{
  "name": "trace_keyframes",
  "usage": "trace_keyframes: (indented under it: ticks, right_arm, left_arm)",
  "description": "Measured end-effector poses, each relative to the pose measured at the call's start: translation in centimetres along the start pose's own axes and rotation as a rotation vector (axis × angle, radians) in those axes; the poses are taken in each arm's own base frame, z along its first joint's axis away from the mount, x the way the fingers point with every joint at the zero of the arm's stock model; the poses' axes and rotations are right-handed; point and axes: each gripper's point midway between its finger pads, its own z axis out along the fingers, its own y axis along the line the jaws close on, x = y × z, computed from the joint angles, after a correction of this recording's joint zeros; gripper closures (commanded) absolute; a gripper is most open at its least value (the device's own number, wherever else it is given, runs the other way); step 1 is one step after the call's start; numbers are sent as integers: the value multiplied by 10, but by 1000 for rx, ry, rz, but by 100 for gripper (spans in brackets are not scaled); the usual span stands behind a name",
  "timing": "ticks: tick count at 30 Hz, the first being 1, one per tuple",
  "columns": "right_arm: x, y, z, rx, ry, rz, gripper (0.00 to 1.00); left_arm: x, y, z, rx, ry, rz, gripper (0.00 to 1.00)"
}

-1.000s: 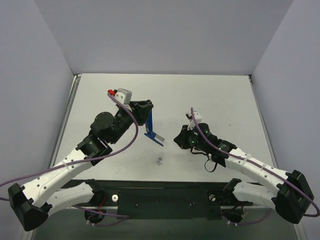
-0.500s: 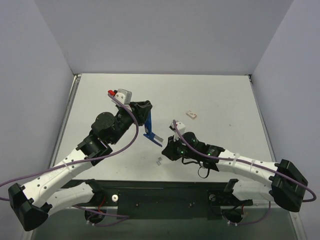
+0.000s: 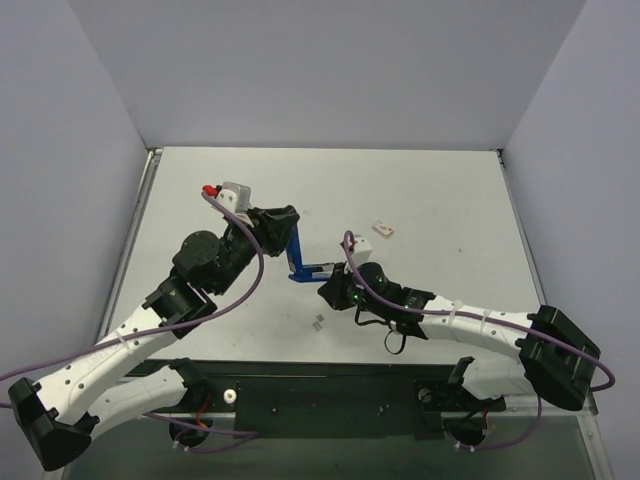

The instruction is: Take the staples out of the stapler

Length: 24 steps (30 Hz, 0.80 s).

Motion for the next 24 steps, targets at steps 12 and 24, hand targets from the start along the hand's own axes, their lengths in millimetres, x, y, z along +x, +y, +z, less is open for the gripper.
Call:
trace_keyframes:
  ticks: [12, 24]
  right_arm:
    - [-16, -25, -5, 120, -58, -61, 100]
    - [-74, -3, -33, 83, -195, -208, 100]
  left_arm:
    - [22, -1, -23, 30, 71, -93, 100]
    - [60, -9, -32, 91, 203, -144, 100]
